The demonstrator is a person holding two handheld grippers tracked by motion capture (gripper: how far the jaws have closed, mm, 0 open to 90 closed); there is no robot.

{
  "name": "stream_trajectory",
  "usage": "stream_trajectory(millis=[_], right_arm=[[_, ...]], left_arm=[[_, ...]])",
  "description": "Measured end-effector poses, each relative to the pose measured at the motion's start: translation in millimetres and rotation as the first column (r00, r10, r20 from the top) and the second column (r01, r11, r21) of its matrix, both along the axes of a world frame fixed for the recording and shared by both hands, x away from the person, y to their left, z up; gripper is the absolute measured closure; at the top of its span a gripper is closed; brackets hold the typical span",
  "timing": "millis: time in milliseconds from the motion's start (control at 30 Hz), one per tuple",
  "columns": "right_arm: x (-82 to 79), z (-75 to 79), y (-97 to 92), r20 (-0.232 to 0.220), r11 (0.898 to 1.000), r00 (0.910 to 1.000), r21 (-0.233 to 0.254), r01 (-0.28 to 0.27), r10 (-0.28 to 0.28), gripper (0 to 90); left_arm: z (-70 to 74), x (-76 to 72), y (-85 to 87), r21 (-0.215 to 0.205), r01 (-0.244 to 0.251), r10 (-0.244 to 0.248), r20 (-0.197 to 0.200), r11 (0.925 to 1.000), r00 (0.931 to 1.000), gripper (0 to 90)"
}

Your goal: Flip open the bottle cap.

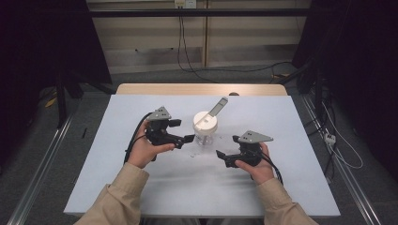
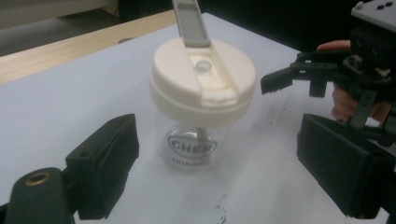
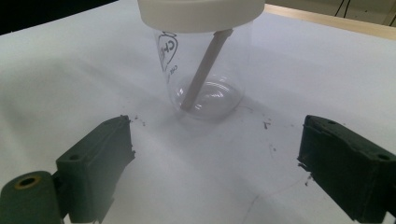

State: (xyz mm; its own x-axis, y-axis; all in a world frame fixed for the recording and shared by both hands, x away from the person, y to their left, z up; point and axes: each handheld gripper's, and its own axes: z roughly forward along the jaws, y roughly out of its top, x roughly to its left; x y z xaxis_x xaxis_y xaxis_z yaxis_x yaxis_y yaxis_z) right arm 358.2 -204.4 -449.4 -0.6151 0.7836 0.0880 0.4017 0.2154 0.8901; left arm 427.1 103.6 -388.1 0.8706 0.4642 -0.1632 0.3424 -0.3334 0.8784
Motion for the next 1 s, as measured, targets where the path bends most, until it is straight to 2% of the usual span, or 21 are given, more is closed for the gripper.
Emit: stream_trajectory(millis=[233, 433, 633, 1000], right_arm=[[-8.5, 0.8, -7.6, 0.006, 1.000, 1.0000, 0.000, 0.000, 0.000, 9.6], [-14.0, 0.9, -14.7, 0.011, 1.000, 0.9999, -0.005, 0.006, -0.006, 9.5], [-19.8, 0.5, -22.1, 0.023, 1.000, 0.9997, -0.011, 0.013, -0.013, 9.5], [-30.5, -1.5, -35.0, 0.021, 1.000, 0.9996, -0.009, 0.017, -0.017, 9.4]], left_arm=[[-8.9, -9.4, 16.1, 0.008, -0.010, 0.010, -0.004, 0.9999, 0.9999, 12.0], [-16.7, -17.5, 28.9, 0.023, -0.021, 0.021, 0.010, 0.9995, 0.9997, 11.6], [-27.1, -24.1, 44.4, 0.029, -0.038, 0.038, -0.008, 0.9989, 0.9992, 11.5], [-34.2, -36.6, 65.2, 0.024, -0.056, 0.056, 0.000, 0.9981, 0.9984, 11.5]])
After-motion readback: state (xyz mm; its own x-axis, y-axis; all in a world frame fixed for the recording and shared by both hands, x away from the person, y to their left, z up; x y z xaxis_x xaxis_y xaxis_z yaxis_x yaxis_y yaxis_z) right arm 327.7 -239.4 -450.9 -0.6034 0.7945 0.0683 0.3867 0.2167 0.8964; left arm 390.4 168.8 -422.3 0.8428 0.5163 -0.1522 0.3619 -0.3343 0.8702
